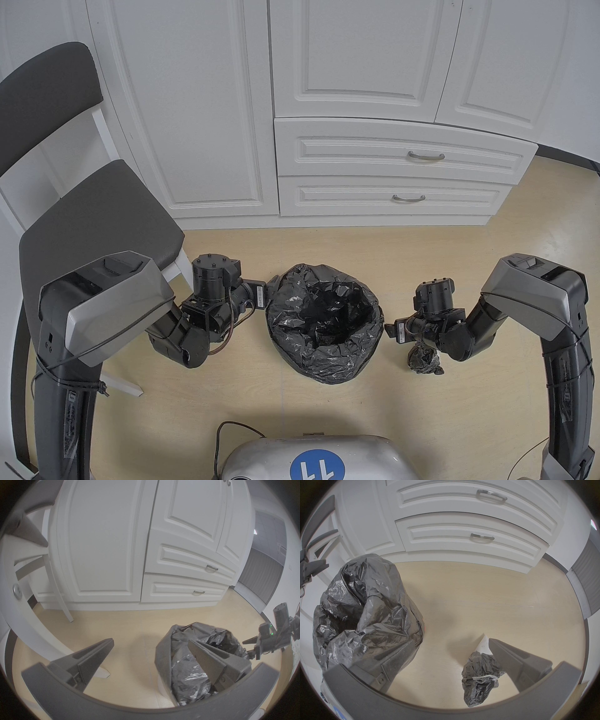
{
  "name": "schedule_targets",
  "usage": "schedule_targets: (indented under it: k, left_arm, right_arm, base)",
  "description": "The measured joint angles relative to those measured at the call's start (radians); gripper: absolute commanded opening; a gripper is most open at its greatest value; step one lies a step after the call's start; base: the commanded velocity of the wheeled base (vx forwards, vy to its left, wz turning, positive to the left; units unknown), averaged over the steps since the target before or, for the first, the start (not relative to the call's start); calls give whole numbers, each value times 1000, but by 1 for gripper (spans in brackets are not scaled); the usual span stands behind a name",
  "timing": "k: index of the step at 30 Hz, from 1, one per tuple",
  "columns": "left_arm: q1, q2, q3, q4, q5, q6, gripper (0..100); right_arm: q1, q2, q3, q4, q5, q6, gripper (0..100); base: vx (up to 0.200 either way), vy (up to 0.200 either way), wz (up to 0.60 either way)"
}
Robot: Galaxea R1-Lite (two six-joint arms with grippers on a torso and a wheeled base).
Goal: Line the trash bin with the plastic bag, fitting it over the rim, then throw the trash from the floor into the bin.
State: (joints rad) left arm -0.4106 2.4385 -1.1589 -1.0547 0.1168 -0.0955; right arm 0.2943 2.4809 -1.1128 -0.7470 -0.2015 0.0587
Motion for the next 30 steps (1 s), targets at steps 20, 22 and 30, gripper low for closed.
schedule_targets:
  k: [20,22,30]
  left_arm:
    - [21,126,2,-25,-11,2,100]
    - [24,137,-5,-23,-12,2,100]
    - [31,213,-104,75,-11,15,100]
  right_arm:
    - [-9,1,8,-1,4,-21,100]
    - [-10,4,9,-1,6,-21,100]
    - [-6,34,-14,-4,8,-18,100]
  base:
    - [0,0,0]
    - [0,0,0]
    - [0,0,0]
